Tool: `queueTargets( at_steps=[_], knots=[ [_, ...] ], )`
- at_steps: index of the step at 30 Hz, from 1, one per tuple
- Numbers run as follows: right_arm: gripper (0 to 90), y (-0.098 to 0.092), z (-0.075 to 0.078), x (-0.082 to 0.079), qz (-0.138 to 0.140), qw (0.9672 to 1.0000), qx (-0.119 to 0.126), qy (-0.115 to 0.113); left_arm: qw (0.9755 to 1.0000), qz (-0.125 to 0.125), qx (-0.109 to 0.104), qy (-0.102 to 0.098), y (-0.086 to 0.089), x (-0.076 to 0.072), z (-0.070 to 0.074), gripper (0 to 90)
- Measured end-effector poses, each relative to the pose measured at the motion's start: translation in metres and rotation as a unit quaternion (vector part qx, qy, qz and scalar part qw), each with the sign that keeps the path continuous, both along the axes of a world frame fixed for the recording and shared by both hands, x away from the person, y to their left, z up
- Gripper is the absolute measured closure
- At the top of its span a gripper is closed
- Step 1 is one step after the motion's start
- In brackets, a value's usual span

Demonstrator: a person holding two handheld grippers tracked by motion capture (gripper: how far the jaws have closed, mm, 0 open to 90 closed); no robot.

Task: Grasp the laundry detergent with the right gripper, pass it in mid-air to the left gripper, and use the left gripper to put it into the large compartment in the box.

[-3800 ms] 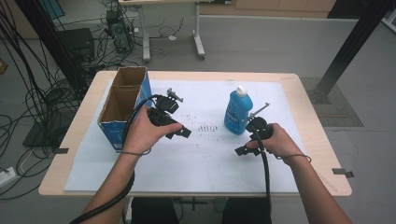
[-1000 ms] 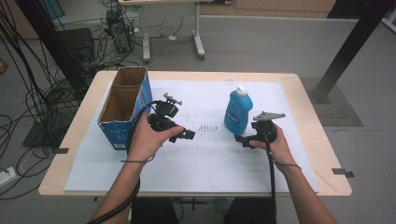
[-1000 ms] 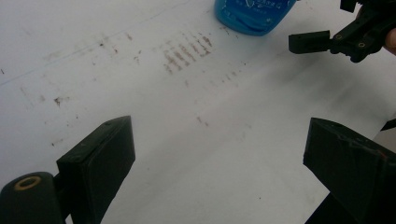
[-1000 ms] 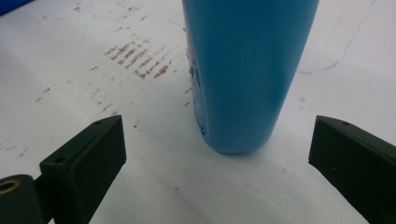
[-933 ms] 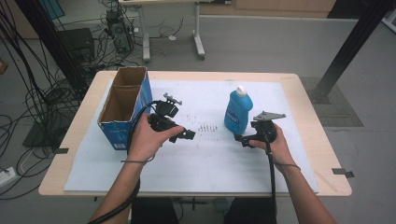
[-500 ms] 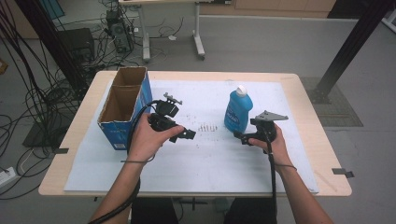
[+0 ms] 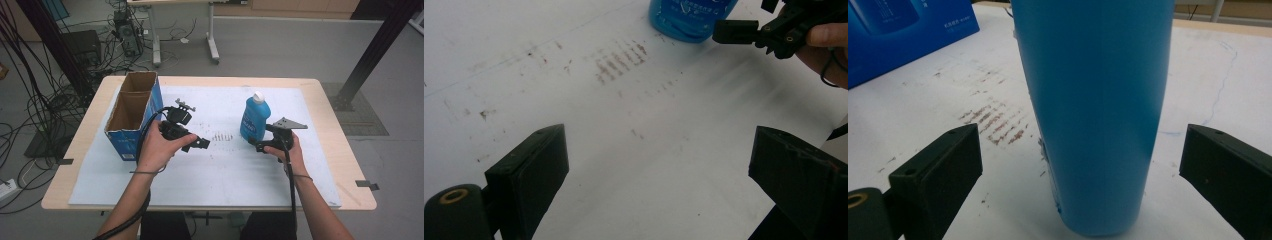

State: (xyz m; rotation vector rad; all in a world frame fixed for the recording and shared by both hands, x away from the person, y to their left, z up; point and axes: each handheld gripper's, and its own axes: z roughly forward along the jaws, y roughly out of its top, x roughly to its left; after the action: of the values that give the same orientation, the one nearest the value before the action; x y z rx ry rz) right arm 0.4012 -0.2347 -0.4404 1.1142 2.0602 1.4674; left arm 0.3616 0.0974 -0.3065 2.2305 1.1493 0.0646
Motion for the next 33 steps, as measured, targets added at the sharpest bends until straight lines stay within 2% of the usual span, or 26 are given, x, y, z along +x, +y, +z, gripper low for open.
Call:
queueTargets(
  at_steps=[19, 33],
  knots=[
    [3.6, 0.009, -0.003, 0.012, -0.004, 0.9988, 0.013, -0.047, 1.0000, -0.005, -0.004, -0.005, 0.001, -0.001, 0.006, 9.4],
    [3.7, 0.016, -0.002, 0.018, -0.010, 0.9980, 0.015, -0.060, 0.9999, -0.001, -0.007, -0.009, 0.006, -0.004, 0.008, 9.4]
  ],
)
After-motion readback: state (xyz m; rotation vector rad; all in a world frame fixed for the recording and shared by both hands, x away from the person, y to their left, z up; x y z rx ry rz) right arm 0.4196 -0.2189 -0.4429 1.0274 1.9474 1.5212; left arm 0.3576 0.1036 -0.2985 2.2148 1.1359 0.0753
